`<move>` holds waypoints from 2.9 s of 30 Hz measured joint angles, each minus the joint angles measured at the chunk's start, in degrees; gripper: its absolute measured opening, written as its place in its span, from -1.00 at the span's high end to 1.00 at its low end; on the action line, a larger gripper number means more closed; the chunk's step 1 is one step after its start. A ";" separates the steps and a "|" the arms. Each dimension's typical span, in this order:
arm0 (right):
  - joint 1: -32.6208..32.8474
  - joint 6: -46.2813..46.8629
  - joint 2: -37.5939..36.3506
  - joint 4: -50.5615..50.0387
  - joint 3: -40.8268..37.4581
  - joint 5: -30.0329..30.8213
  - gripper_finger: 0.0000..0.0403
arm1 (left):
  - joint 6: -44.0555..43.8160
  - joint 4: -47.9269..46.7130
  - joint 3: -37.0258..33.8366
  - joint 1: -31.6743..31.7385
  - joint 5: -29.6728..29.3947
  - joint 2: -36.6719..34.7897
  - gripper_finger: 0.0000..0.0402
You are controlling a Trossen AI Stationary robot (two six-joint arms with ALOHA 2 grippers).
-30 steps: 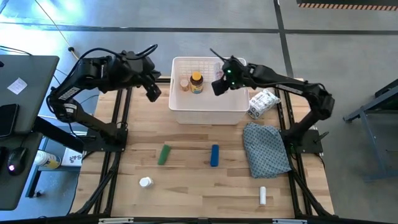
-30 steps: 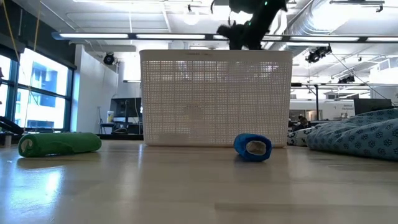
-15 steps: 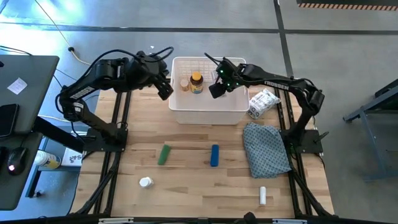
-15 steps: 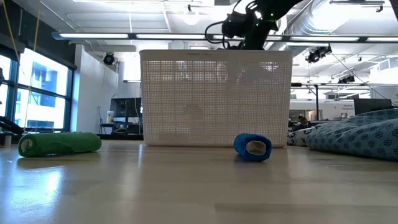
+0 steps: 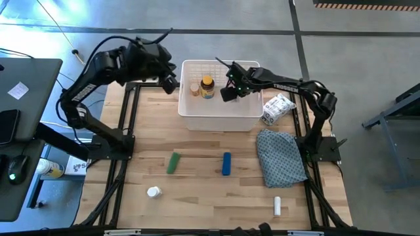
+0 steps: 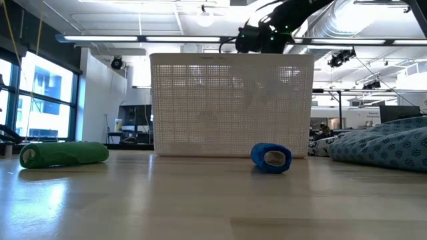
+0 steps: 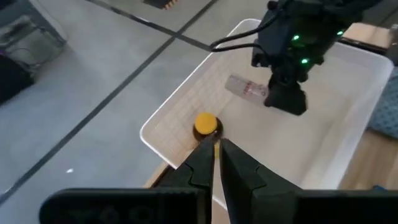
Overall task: Pick & place medical supplies in basket/bin
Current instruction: Put the white bandage into the white bin
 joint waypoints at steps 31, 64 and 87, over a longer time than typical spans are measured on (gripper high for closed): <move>1.38 10.89 6.68 6.28 0.00 -3.18 0.26 | 11.85 -5.16 0.02 17.56 26.12 0.06 0.69; -0.61 8.29 12.59 13.07 0.00 -4.59 0.26 | 8.36 -8.33 0.00 17.72 24.75 0.08 0.69; -0.58 6.86 13.73 15.12 0.09 -6.19 0.25 | 6.87 -8.24 -0.02 17.72 24.79 0.10 0.69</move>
